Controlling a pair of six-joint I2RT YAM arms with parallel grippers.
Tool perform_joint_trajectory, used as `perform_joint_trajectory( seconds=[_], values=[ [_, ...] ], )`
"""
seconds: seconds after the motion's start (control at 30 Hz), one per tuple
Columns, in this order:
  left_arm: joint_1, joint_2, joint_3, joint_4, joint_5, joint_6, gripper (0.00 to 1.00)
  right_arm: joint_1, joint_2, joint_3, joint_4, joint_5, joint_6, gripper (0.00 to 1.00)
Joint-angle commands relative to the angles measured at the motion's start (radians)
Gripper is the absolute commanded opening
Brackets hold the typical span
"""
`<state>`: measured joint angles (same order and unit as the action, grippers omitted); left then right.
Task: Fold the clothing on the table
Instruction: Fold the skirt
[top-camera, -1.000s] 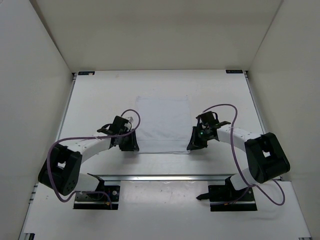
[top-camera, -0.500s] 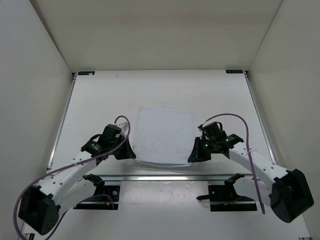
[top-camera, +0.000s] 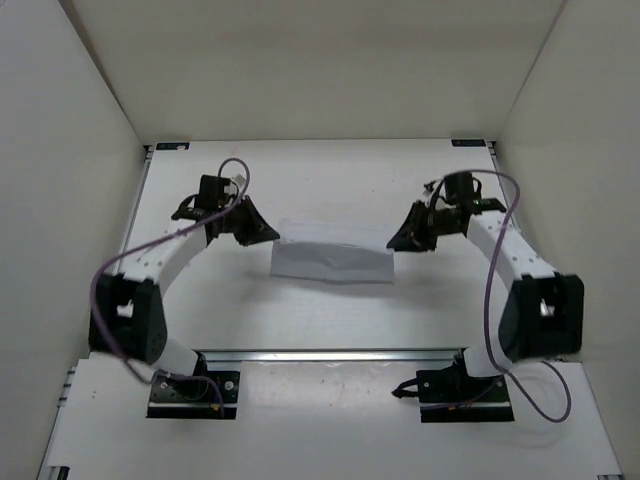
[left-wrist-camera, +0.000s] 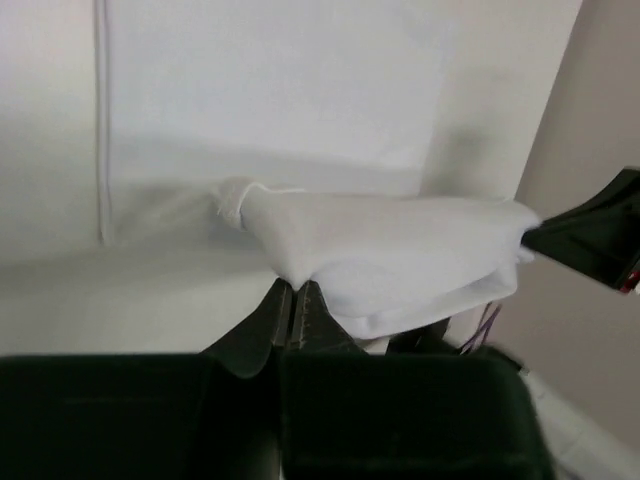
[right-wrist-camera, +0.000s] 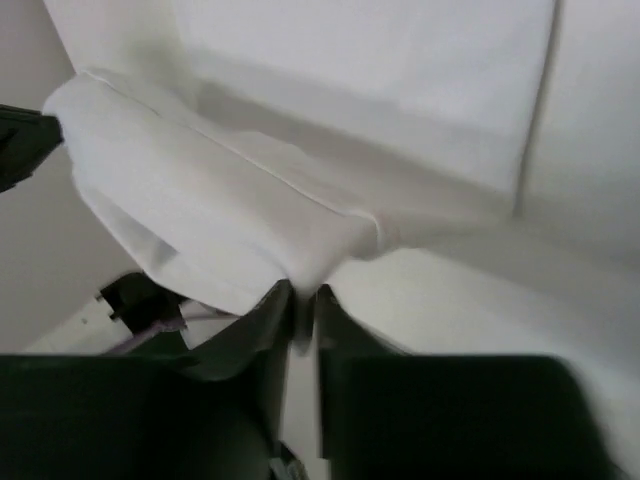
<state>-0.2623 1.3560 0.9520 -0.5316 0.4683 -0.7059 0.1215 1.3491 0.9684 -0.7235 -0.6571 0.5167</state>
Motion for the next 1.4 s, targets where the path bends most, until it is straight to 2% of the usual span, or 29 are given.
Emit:
perform_joint_trajectory(
  seconds=[0.0,0.03,0.07,0.1,0.13,0.23,0.37,0.43,0.53,0.57,0.67,0.77,0.9,0.93,1.03,1.13,1.23,1.37],
  values=[
    [0.116,0.277,0.146,0.204,0.085,-0.059,0.08,-0.068,0.236,0.264,0.105,-0.047,-0.107,0.20],
    [0.141,0.323,0.203,0.235,0.119,-0.096,0.31,-0.077,0.302,0.303,0.104,-0.012,-0.103,0.25],
    [0.161,0.397,0.238,0.308,0.165,-0.140,0.44,-0.077,0.359,0.369,0.133,0.023,-0.113,0.35],
    [0.175,0.458,0.263,0.373,0.185,-0.170,0.57,-0.086,0.370,0.412,0.145,0.046,-0.115,0.40],
    [0.184,0.475,0.261,0.462,0.249,-0.226,0.64,-0.086,0.399,0.421,0.145,0.085,-0.122,0.41],
    [0.181,0.523,0.214,0.584,0.299,-0.288,0.61,-0.074,0.439,0.419,0.145,0.128,-0.139,0.44],
    [0.190,0.476,0.137,0.552,0.247,-0.203,0.62,-0.019,0.433,0.320,0.173,0.220,-0.184,0.45],
    [0.186,0.462,0.152,0.401,0.167,-0.107,0.61,-0.003,0.427,0.256,0.183,0.266,-0.178,0.44],
    [0.132,0.453,0.263,0.144,-0.085,0.099,0.62,0.030,0.417,0.196,0.185,0.313,-0.133,0.44],
    [0.114,0.454,0.278,0.099,-0.167,0.156,0.63,0.046,0.417,0.185,0.188,0.323,-0.130,0.44],
    [0.087,0.477,0.289,0.070,-0.237,0.206,0.62,0.076,0.432,0.144,0.228,0.311,-0.083,0.45],
    [0.060,0.518,0.281,0.024,-0.279,0.230,0.54,0.102,0.455,0.122,0.240,0.278,-0.047,0.45],
    [-0.024,0.548,0.283,-0.051,-0.384,0.302,0.37,0.151,0.525,0.168,0.178,0.338,-0.050,0.45],
    [-0.046,0.545,0.262,-0.056,-0.381,0.306,0.35,0.155,0.545,0.187,0.144,0.370,-0.058,0.40],
    [-0.081,0.500,0.176,-0.028,-0.312,0.280,0.18,0.158,0.568,0.204,0.070,0.439,-0.086,0.00],
    [-0.155,0.425,0.078,0.021,-0.267,0.241,0.11,0.104,0.524,0.167,0.033,0.493,-0.122,0.00],
    [-0.208,0.376,-0.011,0.080,-0.243,0.180,0.10,0.073,0.467,0.185,-0.013,0.537,-0.162,0.00],
    [-0.229,0.385,-0.073,0.160,-0.205,0.132,0.09,0.125,0.411,0.315,-0.121,0.545,-0.164,0.00]
  ],
)
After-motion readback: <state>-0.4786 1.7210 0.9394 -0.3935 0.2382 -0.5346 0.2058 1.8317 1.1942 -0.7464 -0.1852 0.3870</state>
